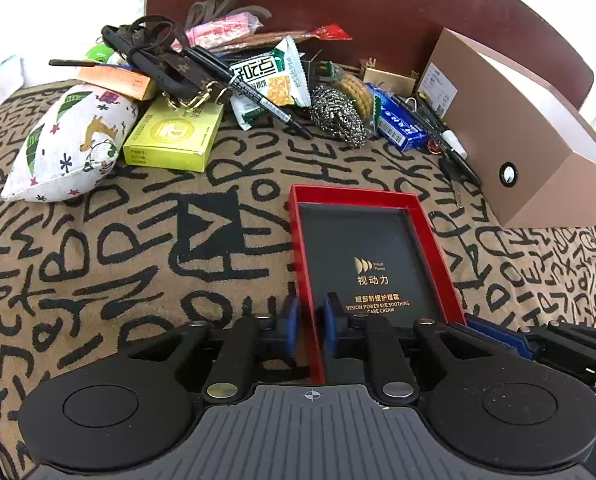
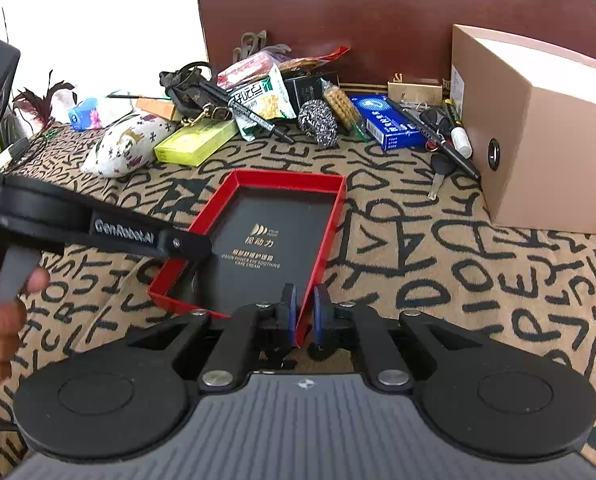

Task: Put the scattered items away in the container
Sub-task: 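Lift the red-framed tray with the right gripper and carry it over the box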

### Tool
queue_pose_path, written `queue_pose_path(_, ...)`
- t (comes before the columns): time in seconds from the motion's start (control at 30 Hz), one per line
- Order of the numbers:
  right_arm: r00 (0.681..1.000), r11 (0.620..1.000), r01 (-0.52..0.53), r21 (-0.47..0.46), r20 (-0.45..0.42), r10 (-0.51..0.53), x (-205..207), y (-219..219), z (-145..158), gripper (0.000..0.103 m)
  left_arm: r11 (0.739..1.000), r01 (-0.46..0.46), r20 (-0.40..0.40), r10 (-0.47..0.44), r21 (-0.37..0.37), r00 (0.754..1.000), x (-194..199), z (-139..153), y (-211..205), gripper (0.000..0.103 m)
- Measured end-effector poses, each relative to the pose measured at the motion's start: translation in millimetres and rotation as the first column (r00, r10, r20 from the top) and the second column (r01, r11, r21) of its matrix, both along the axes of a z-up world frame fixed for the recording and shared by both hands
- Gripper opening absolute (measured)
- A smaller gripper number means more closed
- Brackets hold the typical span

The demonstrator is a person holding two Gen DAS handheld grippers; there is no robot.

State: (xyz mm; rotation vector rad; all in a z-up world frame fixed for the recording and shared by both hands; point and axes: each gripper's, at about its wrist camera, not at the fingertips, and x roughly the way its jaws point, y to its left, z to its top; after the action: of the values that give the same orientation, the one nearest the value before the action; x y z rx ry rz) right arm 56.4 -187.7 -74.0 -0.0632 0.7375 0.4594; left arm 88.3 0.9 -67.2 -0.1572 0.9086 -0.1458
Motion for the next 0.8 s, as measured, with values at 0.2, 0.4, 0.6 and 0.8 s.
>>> queue_pose_path(0.2, 1.000, 1.000, 0.024, -0.013, 0.019, -0.024, 16.9, 9.3, -1.6, 0.010, 1.000, -0.009, -0.005, 0.009, 0.022, 1.000, 9.6, 0.2, -5.6, 0.030)
queue_pose_path(0.4, 0.999, 0.999, 0.025, -0.027, 0.028, -0.024, 19.4, 11.6, -3.4, 0.011, 0.999, -0.003, -0.003, 0.003, 0.043, 1.000, 13.1, 1.2, -9.2, 0.029)
queue_pose_path(0.6, 0.999, 0.999, 0.017, -0.042, 0.037, -0.015, 19.9, 14.3, -4.3, 0.011, 0.997, 0.009, 0.011, -0.010, 0.073, 1.000, 16.5, 0.6, -15.6, 0.032)
queue_pose_path(0.8, 0.999, 0.999, 0.030, -0.035, 0.045, -0.029, 15.3, 10.2, -3.2, 0.008, 0.996, 0.006, 0.004, -0.007, 0.083, 1.000, 15.7, 2.7, -17.3, 0.012)
